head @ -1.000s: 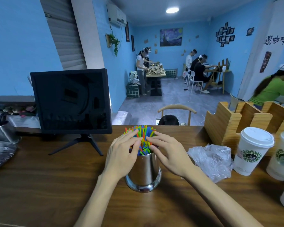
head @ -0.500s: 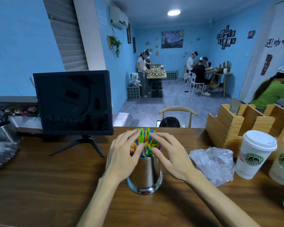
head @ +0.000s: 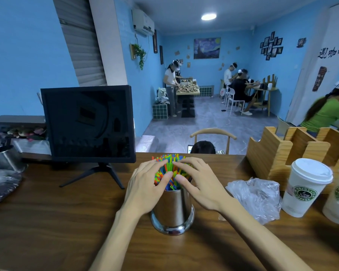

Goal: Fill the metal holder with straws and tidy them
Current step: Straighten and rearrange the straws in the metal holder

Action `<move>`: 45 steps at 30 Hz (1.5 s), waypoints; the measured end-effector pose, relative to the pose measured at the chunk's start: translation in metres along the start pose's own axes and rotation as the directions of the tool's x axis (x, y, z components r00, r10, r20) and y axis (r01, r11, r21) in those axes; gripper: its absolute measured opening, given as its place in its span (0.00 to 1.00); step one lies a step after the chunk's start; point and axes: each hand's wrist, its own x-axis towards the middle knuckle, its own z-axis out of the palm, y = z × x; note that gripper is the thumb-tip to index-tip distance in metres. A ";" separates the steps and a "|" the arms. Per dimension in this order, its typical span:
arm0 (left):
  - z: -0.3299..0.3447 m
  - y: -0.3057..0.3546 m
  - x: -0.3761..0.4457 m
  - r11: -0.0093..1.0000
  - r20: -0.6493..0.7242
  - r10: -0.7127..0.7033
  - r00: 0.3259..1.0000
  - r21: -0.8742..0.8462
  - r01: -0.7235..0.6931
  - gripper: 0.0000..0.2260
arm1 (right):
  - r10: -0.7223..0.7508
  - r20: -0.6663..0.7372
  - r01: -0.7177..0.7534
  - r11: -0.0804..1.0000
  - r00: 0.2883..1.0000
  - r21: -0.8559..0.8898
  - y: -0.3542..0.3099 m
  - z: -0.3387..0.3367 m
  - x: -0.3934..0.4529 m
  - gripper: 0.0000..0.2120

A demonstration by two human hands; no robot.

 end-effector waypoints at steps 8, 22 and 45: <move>-0.002 -0.003 0.008 1.000 0.012 0.028 1.000 -0.011 -0.028 0.23 | -0.021 0.049 0.021 1.000 0.999 -0.009 -0.002 -0.007 0.006 0.28; -0.011 -0.001 -0.002 0.991 -0.300 0.052 0.952 -0.104 -0.087 0.15 | -0.109 -0.132 0.106 0.994 0.985 -0.030 0.001 -0.007 -0.006 0.17; -0.008 -0.019 -0.026 0.985 -0.331 0.107 0.938 -0.092 -0.145 0.11 | -0.235 -0.073 0.231 0.971 0.969 -0.056 -0.014 0.007 -0.009 0.17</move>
